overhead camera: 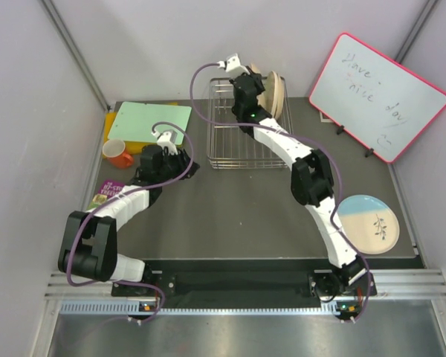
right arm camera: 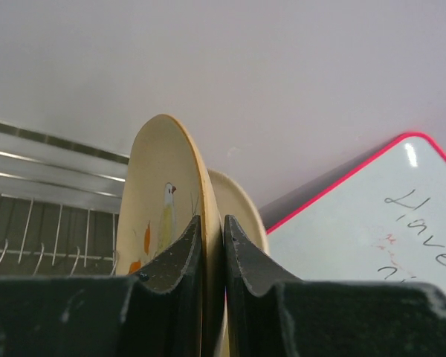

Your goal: Load the plates into the dish rack

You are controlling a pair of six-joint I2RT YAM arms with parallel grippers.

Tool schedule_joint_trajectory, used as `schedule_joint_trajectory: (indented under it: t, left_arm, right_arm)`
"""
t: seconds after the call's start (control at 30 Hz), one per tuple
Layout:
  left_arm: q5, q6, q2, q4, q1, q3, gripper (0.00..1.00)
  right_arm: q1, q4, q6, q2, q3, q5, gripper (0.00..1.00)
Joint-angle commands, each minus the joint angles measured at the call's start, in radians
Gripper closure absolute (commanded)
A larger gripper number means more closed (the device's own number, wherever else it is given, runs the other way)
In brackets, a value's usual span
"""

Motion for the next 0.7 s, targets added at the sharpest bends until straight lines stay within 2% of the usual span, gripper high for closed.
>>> schedule_joint_trajectory:
  t: [0.0,0.2,0.23,0.3,0.33,0.43,0.53,0.67]
  left_arm:
    - [-0.006,0.030,-0.030,-0.023,0.000,-0.002,0.57]
    - [-0.016,0.044,-0.038,-0.038,0.000,-0.005,0.57]
    - [-0.016,0.041,-0.038,-0.038,0.000,-0.005,0.57]
    - [-0.016,0.036,-0.037,-0.038,0.000,-0.001,0.57]
    - [-0.015,0.036,-0.038,-0.038,0.000,0.004,0.57]
    - [-0.015,0.039,-0.046,-0.043,0.000,0.016,0.57]
    - [-0.016,0.062,-0.079,-0.049,0.000,0.027,0.56]
    - [0.011,0.122,-0.147,-0.069,-0.001,0.027,0.55]
  right_arm:
    - [-0.012,0.094,0.035,0.023,0.063,0.006,1.00]
    - [-0.018,0.092,0.040,0.034,0.060,0.017,1.00]
    - [-0.017,0.093,0.039,0.017,0.054,0.018,0.97]
    - [-0.017,0.112,0.014,-0.003,0.042,0.020,0.84]
    - [-0.015,0.118,0.002,-0.030,0.031,0.021,0.71]
    - [0.006,0.158,-0.052,-0.122,-0.007,0.007,0.58]
    - [0.046,0.202,-0.102,-0.241,-0.049,-0.019,0.55]
    - [0.101,0.169,-0.149,-0.389,-0.081,-0.011,0.55]
